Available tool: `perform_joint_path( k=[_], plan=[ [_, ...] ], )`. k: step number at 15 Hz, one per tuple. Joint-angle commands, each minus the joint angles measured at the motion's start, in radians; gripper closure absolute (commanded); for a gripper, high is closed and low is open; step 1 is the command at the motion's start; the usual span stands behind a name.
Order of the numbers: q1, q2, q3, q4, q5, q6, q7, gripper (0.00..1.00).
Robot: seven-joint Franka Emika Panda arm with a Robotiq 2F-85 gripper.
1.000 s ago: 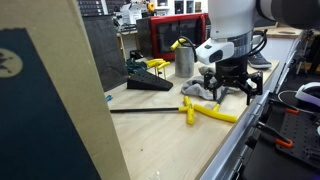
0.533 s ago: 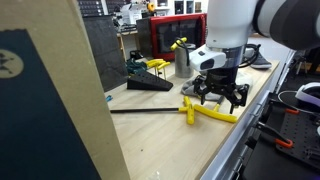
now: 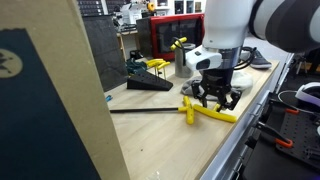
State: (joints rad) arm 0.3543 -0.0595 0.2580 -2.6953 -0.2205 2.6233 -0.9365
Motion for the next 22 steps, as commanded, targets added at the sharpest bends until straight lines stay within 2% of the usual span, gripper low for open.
perform_joint_path(
  k=[1, 3, 5, 9, 17, 22],
  plan=[
    [-0.003, 0.036, 0.015, 0.006, 0.042, 0.026, -0.005, 0.88],
    [0.0, 0.033, 0.019, 0.004, 0.064, 0.023, -0.007, 1.0],
    [0.001, 0.025, 0.02, 0.002, 0.084, 0.019, -0.012, 0.95],
    [0.002, -0.009, 0.016, -0.009, 0.15, 0.016, -0.04, 0.95],
    [0.02, -0.103, -0.001, -0.022, 0.438, 0.002, -0.161, 0.95],
    [0.034, -0.166, -0.025, -0.023, 0.497, -0.019, -0.153, 0.95]
  ],
)
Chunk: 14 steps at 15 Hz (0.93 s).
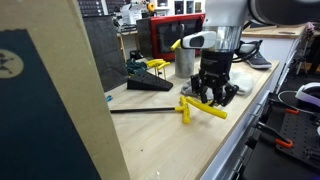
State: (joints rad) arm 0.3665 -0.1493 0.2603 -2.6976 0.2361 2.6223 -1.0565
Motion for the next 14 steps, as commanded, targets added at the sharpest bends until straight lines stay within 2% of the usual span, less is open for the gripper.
perform_joint_path(
  k=[1, 5, 14],
  plan=[
    [0.024, -0.086, -0.035, -0.022, 0.046, -0.019, -0.034, 0.95],
    [0.038, -0.122, -0.077, -0.031, 0.076, -0.013, -0.031, 0.95],
    [0.016, -0.239, -0.175, -0.067, 0.077, 0.011, 0.068, 0.95]
  ],
)
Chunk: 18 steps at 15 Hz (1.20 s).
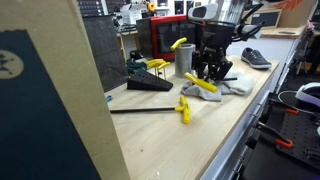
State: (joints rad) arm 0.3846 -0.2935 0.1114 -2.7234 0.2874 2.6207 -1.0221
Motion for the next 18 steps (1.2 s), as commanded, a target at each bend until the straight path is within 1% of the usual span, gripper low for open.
perform_joint_path(
  k=[1, 4, 6, 7, 13, 18],
  plan=[
    [-0.006, -0.11, -0.032, -0.048, 0.017, 0.017, 0.061, 0.95],
    [-0.011, -0.162, -0.052, -0.075, 0.002, 0.039, 0.125, 0.95],
    [-0.029, -0.187, -0.047, -0.082, -0.036, 0.062, 0.183, 0.95],
    [-0.045, -0.18, -0.039, -0.054, -0.071, 0.063, 0.22, 0.95],
    [-0.125, -0.248, -0.001, -0.047, -0.309, 0.081, 0.443, 0.95],
    [-0.162, -0.276, -0.002, -0.049, -0.455, 0.082, 0.566, 0.95]
  ],
)
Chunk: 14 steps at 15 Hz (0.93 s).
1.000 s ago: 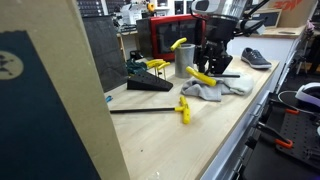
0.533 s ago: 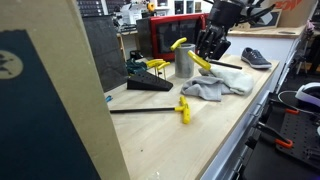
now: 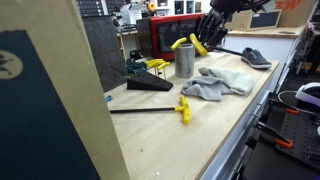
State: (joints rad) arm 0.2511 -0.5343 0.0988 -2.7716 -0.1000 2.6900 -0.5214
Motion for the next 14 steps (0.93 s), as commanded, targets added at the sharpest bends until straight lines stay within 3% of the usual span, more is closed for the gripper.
perform_joint_path(
  k=[1, 5, 11, 13, 14],
  plan=[
    [-0.036, -0.036, 0.01, -0.001, -0.088, 0.016, 0.079, 0.95],
    [-0.07, -0.035, -0.004, -0.001, -0.144, 0.033, 0.108, 0.95],
    [-0.183, -0.034, 0.029, 0.022, -0.254, 0.011, 0.212, 0.95],
    [-0.149, -0.015, -0.004, 0.008, -0.233, 0.007, 0.184, 0.95],
    [-0.154, -0.014, -0.004, 0.007, -0.234, 0.006, 0.185, 0.81]
  ],
)
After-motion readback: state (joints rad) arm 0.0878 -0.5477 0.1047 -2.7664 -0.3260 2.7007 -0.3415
